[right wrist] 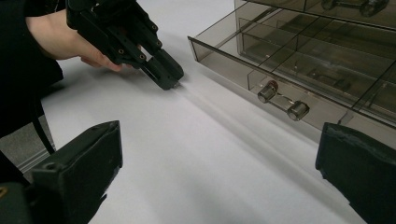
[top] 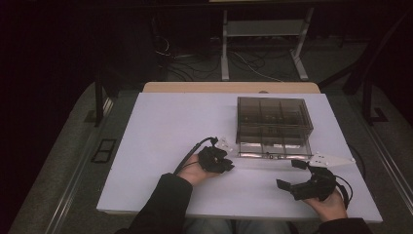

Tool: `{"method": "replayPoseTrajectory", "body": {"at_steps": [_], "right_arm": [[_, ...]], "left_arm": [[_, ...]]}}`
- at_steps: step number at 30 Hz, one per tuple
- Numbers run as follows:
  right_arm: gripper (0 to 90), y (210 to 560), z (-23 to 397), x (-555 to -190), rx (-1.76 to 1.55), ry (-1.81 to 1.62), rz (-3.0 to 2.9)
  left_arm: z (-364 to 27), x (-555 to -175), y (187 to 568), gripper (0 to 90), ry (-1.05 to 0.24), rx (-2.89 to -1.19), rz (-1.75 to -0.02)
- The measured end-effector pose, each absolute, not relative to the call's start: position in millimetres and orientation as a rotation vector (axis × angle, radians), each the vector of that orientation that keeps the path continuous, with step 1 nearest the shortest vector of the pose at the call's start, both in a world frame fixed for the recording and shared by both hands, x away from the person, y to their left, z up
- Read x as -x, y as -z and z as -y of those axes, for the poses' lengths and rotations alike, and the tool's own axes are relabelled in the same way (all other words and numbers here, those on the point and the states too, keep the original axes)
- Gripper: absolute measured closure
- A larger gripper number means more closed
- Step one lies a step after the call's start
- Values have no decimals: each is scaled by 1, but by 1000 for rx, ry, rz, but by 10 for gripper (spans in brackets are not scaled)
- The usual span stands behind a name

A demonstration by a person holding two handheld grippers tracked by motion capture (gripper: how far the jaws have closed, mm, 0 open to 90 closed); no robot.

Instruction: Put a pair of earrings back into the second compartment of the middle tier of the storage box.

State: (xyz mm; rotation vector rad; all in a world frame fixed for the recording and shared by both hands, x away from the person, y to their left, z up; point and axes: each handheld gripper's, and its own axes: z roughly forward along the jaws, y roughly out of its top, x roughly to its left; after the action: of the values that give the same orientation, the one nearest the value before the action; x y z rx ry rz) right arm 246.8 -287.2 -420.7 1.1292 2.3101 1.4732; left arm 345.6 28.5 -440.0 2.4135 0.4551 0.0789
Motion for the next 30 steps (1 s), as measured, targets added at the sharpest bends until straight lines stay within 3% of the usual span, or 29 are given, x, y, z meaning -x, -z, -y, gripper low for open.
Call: {"method": "replayPoseTrajectory", "body": {"at_steps": [13, 30], "right_arm": [[3, 421, 287, -247, -1130, -1464, -2315], [3, 421, 288, -247, -1127, -1466, -2311]], "left_arm": [[-35, -350, 431, 783, -29, -2401, -538], [-38, -360, 371, 783, -51, -2327, -507]]}}
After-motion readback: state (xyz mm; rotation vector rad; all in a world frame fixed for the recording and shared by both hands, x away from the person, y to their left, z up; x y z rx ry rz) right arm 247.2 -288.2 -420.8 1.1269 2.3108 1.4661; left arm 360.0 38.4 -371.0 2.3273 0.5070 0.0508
